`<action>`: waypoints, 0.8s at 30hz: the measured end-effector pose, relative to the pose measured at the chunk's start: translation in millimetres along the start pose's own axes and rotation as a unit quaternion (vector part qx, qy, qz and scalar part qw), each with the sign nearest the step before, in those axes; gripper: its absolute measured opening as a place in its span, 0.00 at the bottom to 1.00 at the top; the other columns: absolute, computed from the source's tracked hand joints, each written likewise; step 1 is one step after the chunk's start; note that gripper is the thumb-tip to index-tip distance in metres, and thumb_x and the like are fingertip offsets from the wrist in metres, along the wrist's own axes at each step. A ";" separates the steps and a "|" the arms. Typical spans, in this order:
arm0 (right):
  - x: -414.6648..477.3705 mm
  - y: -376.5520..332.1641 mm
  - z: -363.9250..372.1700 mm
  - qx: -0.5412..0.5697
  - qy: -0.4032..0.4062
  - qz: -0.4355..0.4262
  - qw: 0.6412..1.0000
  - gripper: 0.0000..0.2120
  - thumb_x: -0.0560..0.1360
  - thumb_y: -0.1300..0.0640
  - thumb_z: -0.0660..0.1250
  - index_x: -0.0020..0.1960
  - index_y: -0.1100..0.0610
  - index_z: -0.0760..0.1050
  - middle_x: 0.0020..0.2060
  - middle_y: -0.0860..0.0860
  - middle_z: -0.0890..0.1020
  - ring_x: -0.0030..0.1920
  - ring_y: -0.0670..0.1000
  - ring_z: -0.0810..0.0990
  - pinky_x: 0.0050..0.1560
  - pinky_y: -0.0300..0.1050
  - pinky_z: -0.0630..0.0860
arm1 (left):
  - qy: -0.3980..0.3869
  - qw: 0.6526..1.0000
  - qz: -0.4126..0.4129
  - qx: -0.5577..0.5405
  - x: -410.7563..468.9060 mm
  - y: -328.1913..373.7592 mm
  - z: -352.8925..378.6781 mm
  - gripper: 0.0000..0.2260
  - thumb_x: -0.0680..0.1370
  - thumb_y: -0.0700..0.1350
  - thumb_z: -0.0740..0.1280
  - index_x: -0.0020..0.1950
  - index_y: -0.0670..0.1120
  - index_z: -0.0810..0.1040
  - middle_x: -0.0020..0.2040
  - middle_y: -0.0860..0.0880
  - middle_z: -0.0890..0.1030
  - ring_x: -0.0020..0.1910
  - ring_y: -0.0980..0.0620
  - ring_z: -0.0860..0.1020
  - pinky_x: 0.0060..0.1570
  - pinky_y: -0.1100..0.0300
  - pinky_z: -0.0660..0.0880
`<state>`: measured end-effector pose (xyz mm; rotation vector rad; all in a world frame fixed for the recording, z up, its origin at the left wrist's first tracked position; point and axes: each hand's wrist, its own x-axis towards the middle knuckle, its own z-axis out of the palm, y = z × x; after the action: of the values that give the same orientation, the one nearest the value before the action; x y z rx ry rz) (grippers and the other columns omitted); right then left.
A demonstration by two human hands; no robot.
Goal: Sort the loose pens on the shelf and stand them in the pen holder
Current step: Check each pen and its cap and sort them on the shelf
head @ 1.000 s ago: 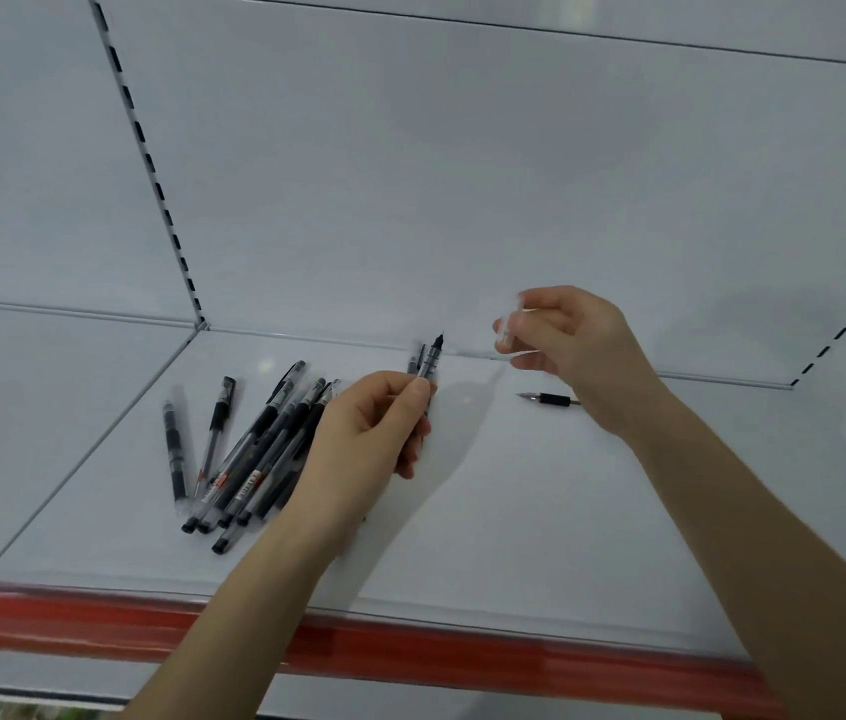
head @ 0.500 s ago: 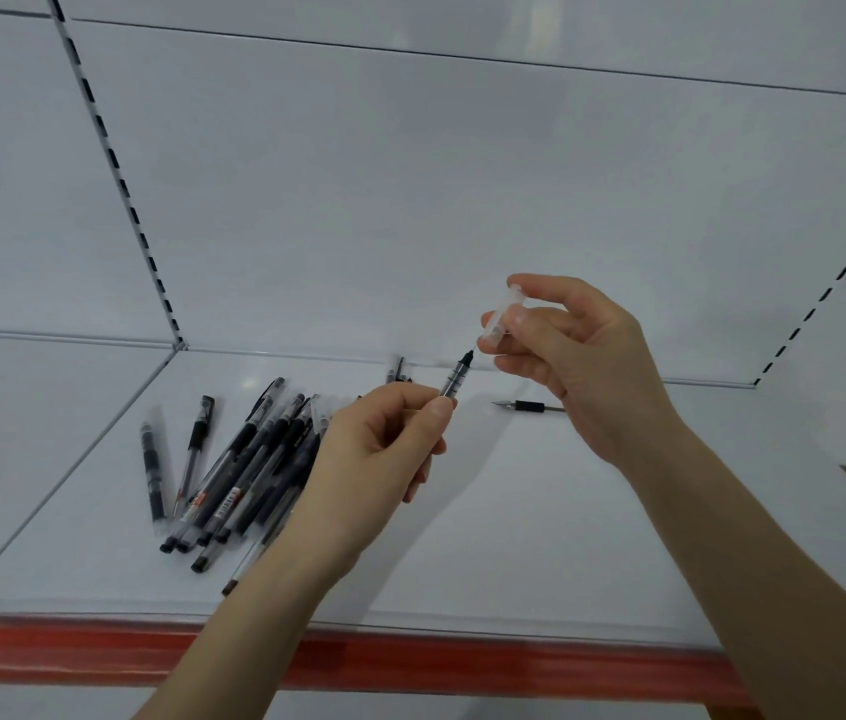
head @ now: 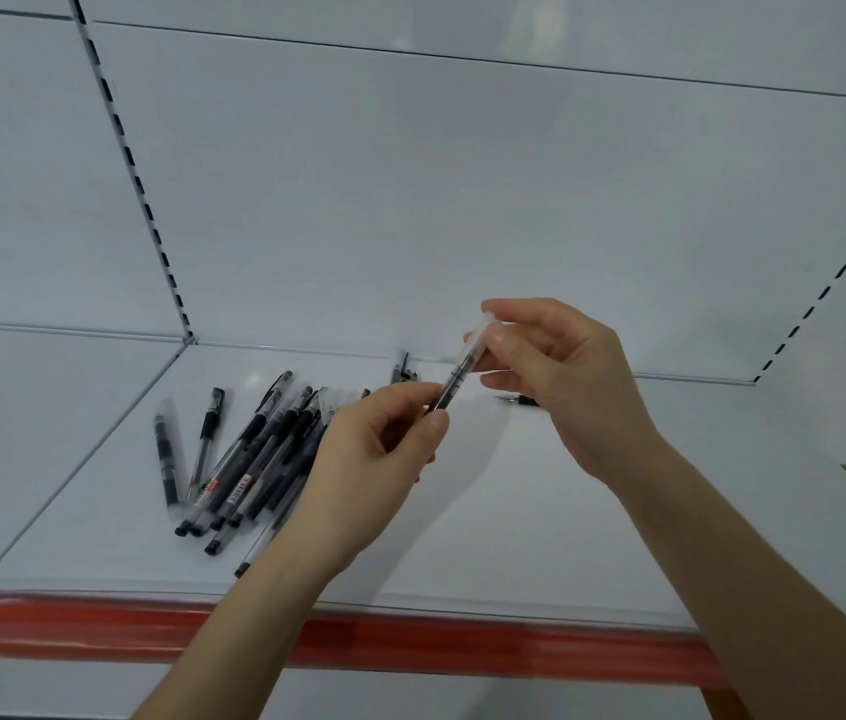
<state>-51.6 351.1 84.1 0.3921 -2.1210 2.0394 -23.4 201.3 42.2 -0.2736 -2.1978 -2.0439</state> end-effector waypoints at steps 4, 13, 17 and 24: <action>-3.1 4.9 6.5 -0.015 0.020 -0.022 0.999 0.09 0.74 0.65 0.65 0.48 0.53 0.78 0.32 0.47 0.83 0.36 0.46 0.83 0.37 0.34 0.77 | 0.036 0.998 0.031 0.047 -1.4 -0.9 1.0 0.10 0.75 0.35 0.64 0.46 0.49 0.79 0.33 0.52 0.76 0.27 0.63 0.73 0.31 0.73 0.69; 8.0 20.5 4.7 -0.065 -0.025 -0.003 0.998 0.08 0.76 0.63 0.63 0.53 0.56 0.77 0.37 0.51 0.83 0.36 0.45 0.83 0.41 0.37 0.80 | 0.024 0.991 0.043 0.123 2.4 -5.7 -0.6 0.10 0.75 0.39 0.66 0.36 0.52 0.78 0.31 0.40 0.77 0.29 0.49 0.74 0.31 0.60 0.72; 27.5 57.4 -24.7 -0.277 0.016 -0.001 0.961 0.12 0.77 0.61 0.63 0.60 0.59 0.75 0.44 0.56 0.82 0.45 0.54 0.82 0.44 0.34 0.73 | 0.052 0.932 0.064 0.352 10.2 -25.5 -12.3 0.12 0.75 0.43 0.64 0.32 0.43 0.70 0.26 0.46 0.68 0.30 0.49 0.66 0.33 0.56 0.65; 36.9 104.4 -77.7 -0.567 -0.039 0.144 0.810 0.16 0.77 0.59 0.59 0.64 0.59 0.71 0.61 0.58 0.75 0.62 0.58 0.71 0.60 0.49 0.68 | 0.088 0.857 0.021 0.508 13.8 -48.0 -26.6 0.10 0.78 0.46 0.59 0.52 0.43 0.75 0.45 0.45 0.78 0.43 0.43 0.77 0.37 0.55 0.70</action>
<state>-123.0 429.1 -0.4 -0.0573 -3.0649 0.4920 -48.2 172.1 0.5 -0.0030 -2.7124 -0.6133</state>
